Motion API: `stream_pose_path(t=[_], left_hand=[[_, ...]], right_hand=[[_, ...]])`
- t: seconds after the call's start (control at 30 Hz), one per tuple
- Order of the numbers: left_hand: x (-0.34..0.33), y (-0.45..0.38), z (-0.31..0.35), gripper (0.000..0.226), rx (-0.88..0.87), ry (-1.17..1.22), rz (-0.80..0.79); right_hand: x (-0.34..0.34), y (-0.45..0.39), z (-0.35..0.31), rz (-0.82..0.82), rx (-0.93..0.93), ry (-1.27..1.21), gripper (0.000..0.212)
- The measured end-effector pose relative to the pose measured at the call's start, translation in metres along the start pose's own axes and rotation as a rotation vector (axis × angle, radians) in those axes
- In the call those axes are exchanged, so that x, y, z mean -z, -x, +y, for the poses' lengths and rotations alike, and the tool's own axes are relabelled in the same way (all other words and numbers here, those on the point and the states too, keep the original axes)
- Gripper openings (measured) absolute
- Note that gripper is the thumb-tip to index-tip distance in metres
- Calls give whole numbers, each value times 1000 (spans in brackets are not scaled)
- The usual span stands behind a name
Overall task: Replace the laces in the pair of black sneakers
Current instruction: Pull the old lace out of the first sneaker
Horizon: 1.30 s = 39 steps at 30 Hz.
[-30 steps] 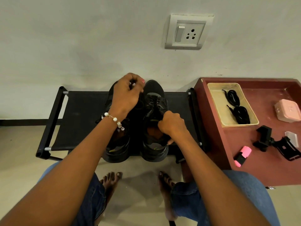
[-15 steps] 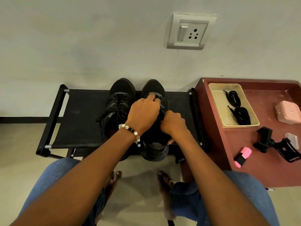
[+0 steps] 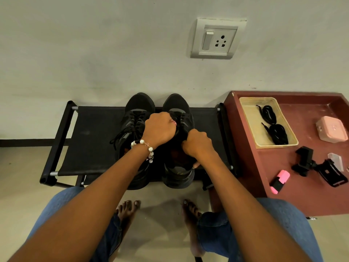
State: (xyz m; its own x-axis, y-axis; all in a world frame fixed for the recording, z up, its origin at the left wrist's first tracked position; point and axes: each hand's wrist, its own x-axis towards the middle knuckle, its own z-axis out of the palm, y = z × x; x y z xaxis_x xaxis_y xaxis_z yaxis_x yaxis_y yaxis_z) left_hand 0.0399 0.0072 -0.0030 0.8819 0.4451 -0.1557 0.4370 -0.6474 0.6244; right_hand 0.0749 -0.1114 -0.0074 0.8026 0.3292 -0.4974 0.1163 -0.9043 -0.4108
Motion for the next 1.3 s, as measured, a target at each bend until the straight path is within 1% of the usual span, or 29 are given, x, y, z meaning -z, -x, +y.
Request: stream_pose_path(t=[0.17, 0.37, 0.4, 0.47, 0.53, 0.57, 0.6, 0.67, 0.73, 0.8, 0.83, 0.9, 0.93, 1.0, 1.07, 1.1, 1.17, 1.23, 1.3], left_hand=[[5, -5, -3, 25, 166, 225, -69], [11, -5, 0, 18, 331, 436, -170], [13, -6, 1, 18, 365, 514, -194], [19, -7, 3, 25, 450, 721, -225], [24, -9, -2, 23, 479, 825, -179], [24, -9, -4, 21, 462, 786, -127], [23, -9, -7, 20, 412, 675, -50], [17, -8, -10, 19, 239, 368, 122], [12, -5, -10, 15, 76, 86, 253], [11, -3, -8, 24, -3, -131, 310], [11, -1, -7, 27, -45, -195, 318], [10, 4, -5, 22, -155, -262, 282], [8, 6, -5, 20, -186, -268, 228], [4, 13, -6, 26, -144, -279, 63], [1, 17, -9, 32, -70, -320, -96], [-1, 19, -9, 34, -50, -351, -145], [-5, 24, -9, 32, -40, -380, -175], [-12, 26, -7, 25, -36, -339, -156], [-18, 30, -5, 23, -17, -292, -136]], right_hand=[[-1, 0, 0, -7, 4, -4, 27], [2, -1, 0, -26, 1, -5, 24], [3, 0, 0, -29, 0, 0, 24], [5, 0, 1, -40, -9, 2, 24], [7, 1, 2, -55, -11, 9, 23], [6, 1, 2, -55, -7, 22, 21], [6, 1, 2, -52, -5, 34, 17], [6, 2, 1, -44, -5, 55, 15], [9, 4, 1, -13, 5, 120, 21], [13, 5, 0, 45, 37, 186, 27], [16, 4, -2, 72, 70, 195, 29], [19, 2, -5, 129, 186, 188, 33], [19, 1, -7, 161, 261, 195, 38], [18, -2, -8, 205, 377, 231, 45], [15, -5, -8, 227, 418, 250, 41], [13, -6, -8, 237, 429, 254, 38], [9, -9, -7, 269, 437, 267, 34], [7, -12, -6, 311, 438, 284, 29], [4, -14, -6, 365, 434, 290, 24]])
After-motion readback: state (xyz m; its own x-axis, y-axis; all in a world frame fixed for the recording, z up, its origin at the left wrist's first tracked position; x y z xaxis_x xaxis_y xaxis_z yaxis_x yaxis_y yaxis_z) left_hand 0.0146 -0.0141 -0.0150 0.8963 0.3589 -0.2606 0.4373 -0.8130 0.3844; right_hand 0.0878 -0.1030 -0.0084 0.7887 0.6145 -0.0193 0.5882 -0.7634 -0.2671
